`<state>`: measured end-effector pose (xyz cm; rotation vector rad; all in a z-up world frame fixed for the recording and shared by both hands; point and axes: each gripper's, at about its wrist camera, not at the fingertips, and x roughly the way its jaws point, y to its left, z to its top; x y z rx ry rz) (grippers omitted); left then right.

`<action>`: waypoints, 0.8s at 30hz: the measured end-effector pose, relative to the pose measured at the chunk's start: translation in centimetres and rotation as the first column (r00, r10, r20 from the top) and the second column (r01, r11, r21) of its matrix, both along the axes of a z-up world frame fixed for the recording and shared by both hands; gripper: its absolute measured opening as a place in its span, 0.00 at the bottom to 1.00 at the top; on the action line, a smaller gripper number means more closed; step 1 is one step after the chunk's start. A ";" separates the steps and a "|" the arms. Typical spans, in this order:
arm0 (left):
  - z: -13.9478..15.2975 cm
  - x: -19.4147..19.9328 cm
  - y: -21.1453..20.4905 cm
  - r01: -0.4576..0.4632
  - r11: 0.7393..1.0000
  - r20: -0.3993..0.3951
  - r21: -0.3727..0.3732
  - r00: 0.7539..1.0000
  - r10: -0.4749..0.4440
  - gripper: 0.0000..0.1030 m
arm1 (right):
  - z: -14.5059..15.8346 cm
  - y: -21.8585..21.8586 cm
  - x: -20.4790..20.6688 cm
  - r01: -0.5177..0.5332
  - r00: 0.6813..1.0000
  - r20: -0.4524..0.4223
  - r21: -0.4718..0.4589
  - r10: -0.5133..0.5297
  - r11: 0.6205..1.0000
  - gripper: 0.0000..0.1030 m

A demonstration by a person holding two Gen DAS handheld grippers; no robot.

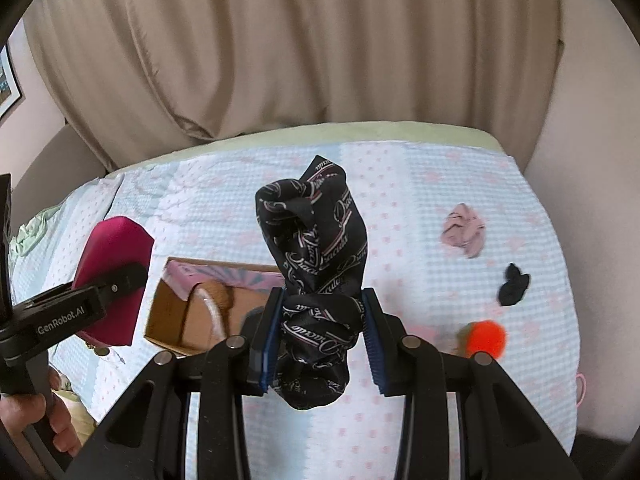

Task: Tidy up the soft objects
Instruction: 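Carry the magenta pouch and black socks into the box and release both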

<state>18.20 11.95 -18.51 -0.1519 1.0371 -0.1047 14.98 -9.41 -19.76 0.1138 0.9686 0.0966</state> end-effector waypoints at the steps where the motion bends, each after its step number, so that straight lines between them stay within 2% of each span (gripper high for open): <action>1: -0.2 0.2 1.2 0.001 1.000 -0.004 -0.001 1.000 -0.001 0.46 | -0.3 1.3 0.3 0.002 1.000 -0.009 0.003 -0.002 1.000 0.33; 6: -1.6 1.4 6.0 0.020 1.000 -0.030 -0.005 0.999 -0.020 0.46 | -1.4 6.4 1.6 0.009 0.999 -0.042 -0.007 -0.009 1.000 0.33; 13: -6.2 3.6 11.2 0.047 0.999 -0.115 -0.009 0.992 -0.048 0.46 | -5.0 11.7 4.1 0.011 0.991 -0.133 0.009 -0.010 1.000 0.33; 24: -13.8 6.9 14.1 0.026 0.999 -0.242 -0.020 0.970 -0.030 0.46 | -12.3 15.4 8.6 -0.004 0.949 -0.314 0.069 0.026 0.998 0.33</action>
